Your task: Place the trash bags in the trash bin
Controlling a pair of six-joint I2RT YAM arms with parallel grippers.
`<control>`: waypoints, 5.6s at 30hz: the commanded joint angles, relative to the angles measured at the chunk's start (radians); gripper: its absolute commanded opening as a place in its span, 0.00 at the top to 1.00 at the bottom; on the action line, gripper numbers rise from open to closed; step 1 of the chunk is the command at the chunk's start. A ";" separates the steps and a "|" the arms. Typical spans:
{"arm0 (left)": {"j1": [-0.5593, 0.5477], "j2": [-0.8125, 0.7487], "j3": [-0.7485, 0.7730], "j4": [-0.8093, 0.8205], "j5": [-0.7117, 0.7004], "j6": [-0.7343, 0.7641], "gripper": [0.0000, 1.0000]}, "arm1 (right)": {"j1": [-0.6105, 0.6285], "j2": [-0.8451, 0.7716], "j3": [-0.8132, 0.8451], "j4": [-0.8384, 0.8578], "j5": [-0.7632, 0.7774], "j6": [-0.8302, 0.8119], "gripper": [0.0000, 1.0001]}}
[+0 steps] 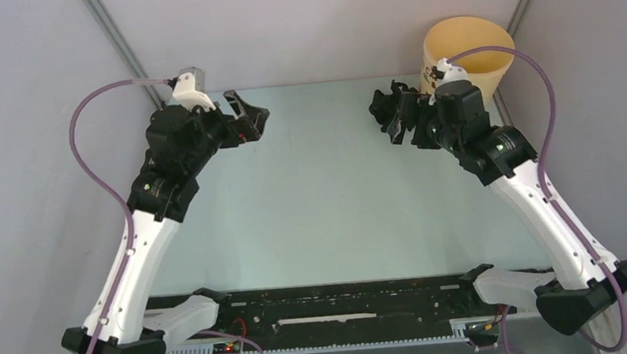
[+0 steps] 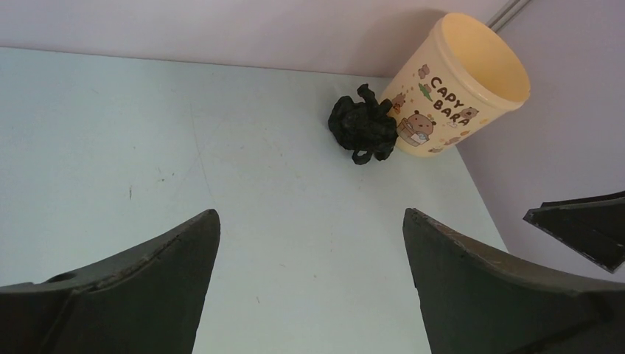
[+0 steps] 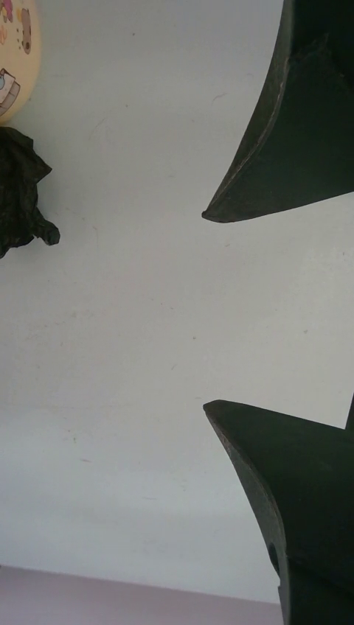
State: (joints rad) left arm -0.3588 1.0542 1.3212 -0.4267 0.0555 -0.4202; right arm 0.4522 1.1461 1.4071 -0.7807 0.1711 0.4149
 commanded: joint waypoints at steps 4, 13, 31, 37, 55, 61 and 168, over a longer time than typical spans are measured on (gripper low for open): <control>-0.009 0.062 0.117 -0.040 -0.027 0.018 0.02 | 0.007 0.146 0.070 0.057 0.002 -0.046 0.00; -0.011 0.068 0.140 -0.052 -0.035 0.055 0.02 | -0.025 0.594 0.275 0.097 -0.181 -0.116 0.00; -0.011 0.063 0.172 -0.086 -0.074 0.196 0.02 | -0.097 1.100 0.768 -0.166 0.398 -0.158 0.03; -0.013 0.052 0.159 -0.074 -0.077 0.204 0.02 | -0.118 1.156 0.804 -0.173 0.427 -0.160 0.06; -0.127 -0.014 0.108 -0.077 -0.113 0.198 0.02 | -0.061 1.044 0.589 -0.104 0.079 -0.221 1.00; -0.157 -0.036 0.078 -0.075 -0.032 0.097 0.02 | -0.014 0.791 0.240 0.068 -0.033 -0.138 1.00; -0.454 0.084 -0.524 0.196 0.155 -0.398 0.10 | -0.053 0.120 -0.524 0.614 -0.700 0.477 1.00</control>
State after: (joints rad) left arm -0.8124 1.2964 0.7231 -0.0360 0.3824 -0.9737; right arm 0.3481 1.2297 0.8516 -0.3397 -0.3389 1.0264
